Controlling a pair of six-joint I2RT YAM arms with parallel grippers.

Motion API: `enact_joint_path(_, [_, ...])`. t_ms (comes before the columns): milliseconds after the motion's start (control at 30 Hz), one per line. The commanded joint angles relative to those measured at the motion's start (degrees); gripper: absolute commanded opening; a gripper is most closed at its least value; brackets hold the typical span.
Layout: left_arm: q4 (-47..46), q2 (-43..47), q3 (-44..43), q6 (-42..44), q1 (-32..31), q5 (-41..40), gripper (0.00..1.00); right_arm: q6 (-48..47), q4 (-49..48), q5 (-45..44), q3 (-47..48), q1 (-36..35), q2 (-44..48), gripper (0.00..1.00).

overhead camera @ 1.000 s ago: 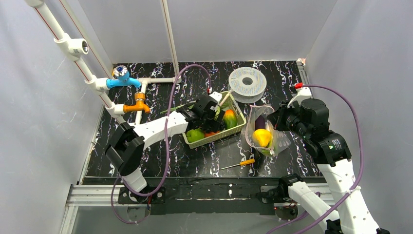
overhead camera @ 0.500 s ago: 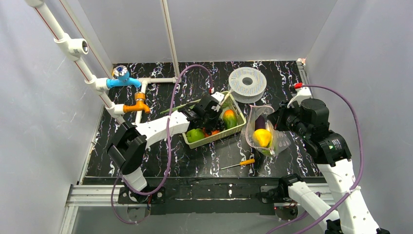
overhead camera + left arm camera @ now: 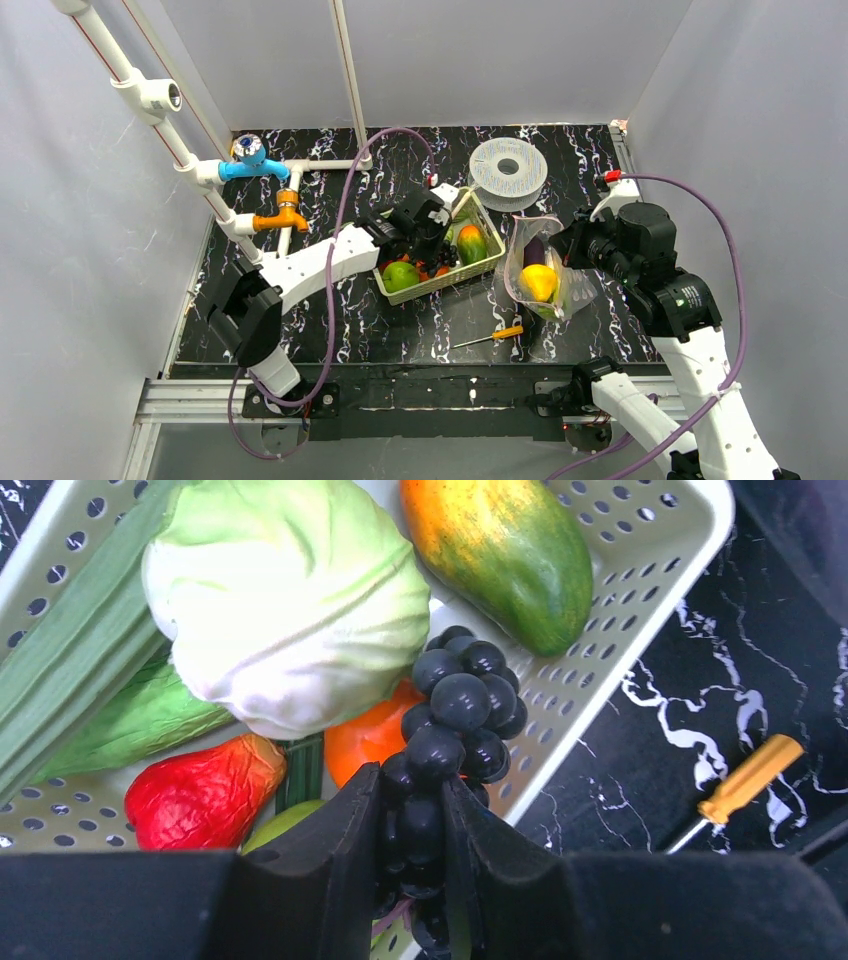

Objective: Place the food in the zip-top bag and seal the zipper
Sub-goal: Pick up the fake fruit from the bin.

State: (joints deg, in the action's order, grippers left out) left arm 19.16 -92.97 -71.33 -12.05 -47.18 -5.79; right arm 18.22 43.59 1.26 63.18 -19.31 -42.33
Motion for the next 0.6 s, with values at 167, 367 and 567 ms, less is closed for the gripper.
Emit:
enact_joint_path(167, [2.5,10.9,-2.5,-1.5,0.3,3.3,0.0,-0.1,-1.3,-0.1,0.2,-0.1,1.2,0.01])
enact_joint_path(367, [-1.9,18.8,-1.9,-2.3,0.3,12.5,0.0,0.5,-1.7,1.0,-0.1,-0.2,1.4,0.01])
enact_joint_path(567, [-17.2,26.6,3.7,-7.0,0.2,31.5,0.0,0.7,-1.7,1.2,0.1,-0.1,1.6,0.01])
